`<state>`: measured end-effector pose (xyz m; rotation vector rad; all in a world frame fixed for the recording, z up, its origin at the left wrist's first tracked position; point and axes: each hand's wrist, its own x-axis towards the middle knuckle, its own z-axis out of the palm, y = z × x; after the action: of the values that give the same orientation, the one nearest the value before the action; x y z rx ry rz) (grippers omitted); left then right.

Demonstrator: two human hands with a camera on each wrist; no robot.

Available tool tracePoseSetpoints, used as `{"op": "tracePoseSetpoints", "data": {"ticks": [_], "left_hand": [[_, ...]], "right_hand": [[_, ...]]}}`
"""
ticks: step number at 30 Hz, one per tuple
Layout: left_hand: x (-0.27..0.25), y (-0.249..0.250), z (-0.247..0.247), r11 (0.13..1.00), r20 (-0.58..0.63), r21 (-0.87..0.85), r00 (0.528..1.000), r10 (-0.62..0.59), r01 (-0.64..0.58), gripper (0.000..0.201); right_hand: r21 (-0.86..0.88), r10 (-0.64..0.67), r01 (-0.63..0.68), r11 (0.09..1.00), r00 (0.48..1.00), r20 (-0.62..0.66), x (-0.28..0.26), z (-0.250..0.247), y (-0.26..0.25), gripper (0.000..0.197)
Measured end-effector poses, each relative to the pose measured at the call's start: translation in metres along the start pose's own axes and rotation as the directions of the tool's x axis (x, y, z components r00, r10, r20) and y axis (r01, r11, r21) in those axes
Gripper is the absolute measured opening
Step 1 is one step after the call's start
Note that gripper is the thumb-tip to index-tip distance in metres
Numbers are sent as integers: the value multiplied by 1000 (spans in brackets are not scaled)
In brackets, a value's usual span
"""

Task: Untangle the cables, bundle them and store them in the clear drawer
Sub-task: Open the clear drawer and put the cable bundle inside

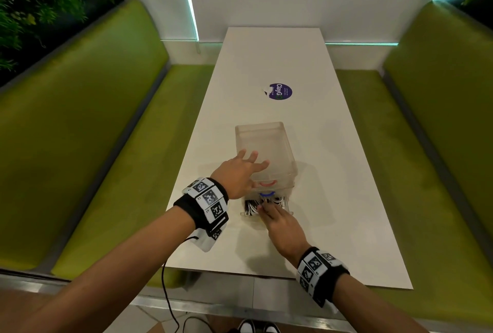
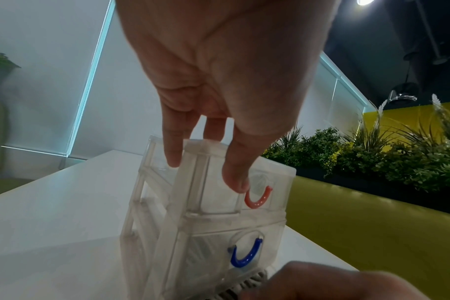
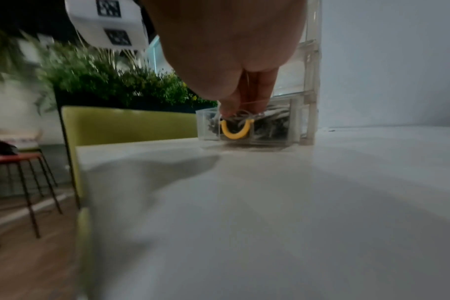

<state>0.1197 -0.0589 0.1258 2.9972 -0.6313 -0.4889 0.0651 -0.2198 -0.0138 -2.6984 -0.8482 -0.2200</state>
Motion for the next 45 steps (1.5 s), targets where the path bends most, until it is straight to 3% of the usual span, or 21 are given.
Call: {"op": "tracePoseSetpoints", "data": {"ticks": [3,7,11,23,29,31,33,35,37,38,40,41,43,45], "left_hand": [[1,0,0,1000,4,-19,1000,-5,5,59],[1,-1,1,999,-2,-35,1000,-11,11,59],[1,0,1,1000,-6,-18,1000,1,-1,57],[7,-9,9,998,-16,-61,1000,-4,3,59],[8,-14,15,988,-60,-151,998,12,-21,64],[6,-21,27,951,-148,-304,989,1,-47,76],[-2,-23,48,857,-269,-512,958,-98,-57,102],[-9,-25,77,695,-268,-719,921,-283,5,127],[-9,-21,104,546,-122,-831,920,-371,110,133],[-8,-18,114,498,-41,-850,923,-382,169,130],[4,-10,124,427,25,-880,919,-393,207,106],[10,-8,127,417,6,-887,908,-418,198,88],[17,-5,125,491,-38,-843,884,-466,222,60],[19,-7,125,583,-69,-769,873,-483,262,50]], "right_hand": [[-66,-3,3,998,1000,1,7,0,3,41],[-60,-72,68,996,994,-79,6,-2,-2,29],[-109,-112,103,989,991,-72,13,6,-1,24],[-118,41,-44,992,999,-29,23,-8,8,40],[29,86,-82,996,978,-188,17,-23,5,46],[113,119,-90,990,952,-282,10,-37,12,42],[270,310,-224,937,887,-343,3,-53,22,39],[518,555,-379,767,797,-238,0,-60,37,47],[674,639,-478,564,769,11,1,-61,48,81],[685,598,-517,514,788,146,5,-58,49,93],[657,491,-555,510,815,306,15,-48,47,90],[642,478,-559,524,817,321,18,-41,45,79],[593,551,-565,574,802,231,25,-30,44,54],[559,591,-556,616,794,139,26,-23,46,40]]}}
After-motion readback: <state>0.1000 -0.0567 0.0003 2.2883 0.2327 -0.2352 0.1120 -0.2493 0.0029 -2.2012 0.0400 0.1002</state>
